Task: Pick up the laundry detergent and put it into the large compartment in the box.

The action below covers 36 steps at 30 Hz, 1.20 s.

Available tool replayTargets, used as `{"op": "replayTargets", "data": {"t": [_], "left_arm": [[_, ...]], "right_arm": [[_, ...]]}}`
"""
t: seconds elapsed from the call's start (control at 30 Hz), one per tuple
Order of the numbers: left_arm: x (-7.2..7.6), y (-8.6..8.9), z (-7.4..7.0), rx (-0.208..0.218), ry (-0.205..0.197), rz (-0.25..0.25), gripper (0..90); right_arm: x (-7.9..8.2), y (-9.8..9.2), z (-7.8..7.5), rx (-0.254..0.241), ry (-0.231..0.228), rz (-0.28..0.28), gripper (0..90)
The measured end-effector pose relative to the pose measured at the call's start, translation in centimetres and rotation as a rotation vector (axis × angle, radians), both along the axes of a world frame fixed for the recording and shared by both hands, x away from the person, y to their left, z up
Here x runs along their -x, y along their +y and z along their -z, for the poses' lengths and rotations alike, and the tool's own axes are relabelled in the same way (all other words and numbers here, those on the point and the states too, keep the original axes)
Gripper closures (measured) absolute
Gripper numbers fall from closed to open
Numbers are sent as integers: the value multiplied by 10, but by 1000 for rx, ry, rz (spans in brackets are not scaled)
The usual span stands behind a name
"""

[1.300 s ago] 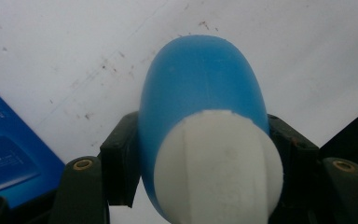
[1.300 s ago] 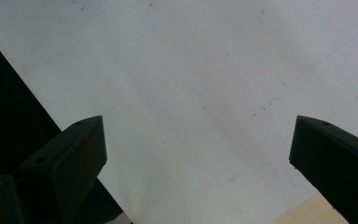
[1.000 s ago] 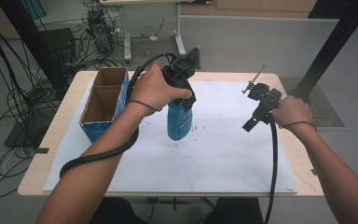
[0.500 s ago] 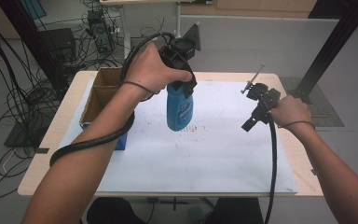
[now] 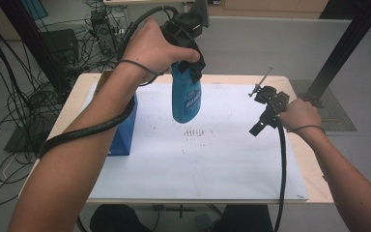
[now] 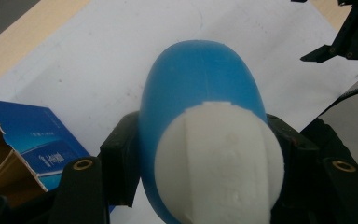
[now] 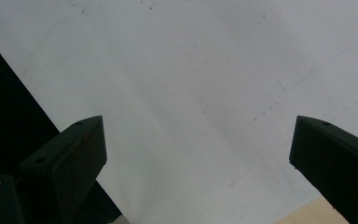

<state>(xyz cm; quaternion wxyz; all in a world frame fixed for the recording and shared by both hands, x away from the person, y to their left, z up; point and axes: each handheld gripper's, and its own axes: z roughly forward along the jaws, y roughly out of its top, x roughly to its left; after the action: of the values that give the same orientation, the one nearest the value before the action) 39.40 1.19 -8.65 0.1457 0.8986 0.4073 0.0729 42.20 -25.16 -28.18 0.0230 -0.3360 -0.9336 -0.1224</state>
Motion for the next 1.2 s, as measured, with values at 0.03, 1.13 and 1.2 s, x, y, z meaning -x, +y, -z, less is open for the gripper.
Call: {"op": "replayTargets", "data": {"t": [0.03, 1.13, 1.2], "left_arm": [[0, 1, -2, 2, -1, -3, 378], [-11, 97, -39, -16, -47, -262, 378], [-12, 106, -40, -21, -49, -285, 378]], "right_arm": [[0, 0, 0, -2, 1, 0, 36], [-1, 4, 1, -2, -4, -12, 36], [-1, 5, 1, -3, -8, -12, 36]]}}
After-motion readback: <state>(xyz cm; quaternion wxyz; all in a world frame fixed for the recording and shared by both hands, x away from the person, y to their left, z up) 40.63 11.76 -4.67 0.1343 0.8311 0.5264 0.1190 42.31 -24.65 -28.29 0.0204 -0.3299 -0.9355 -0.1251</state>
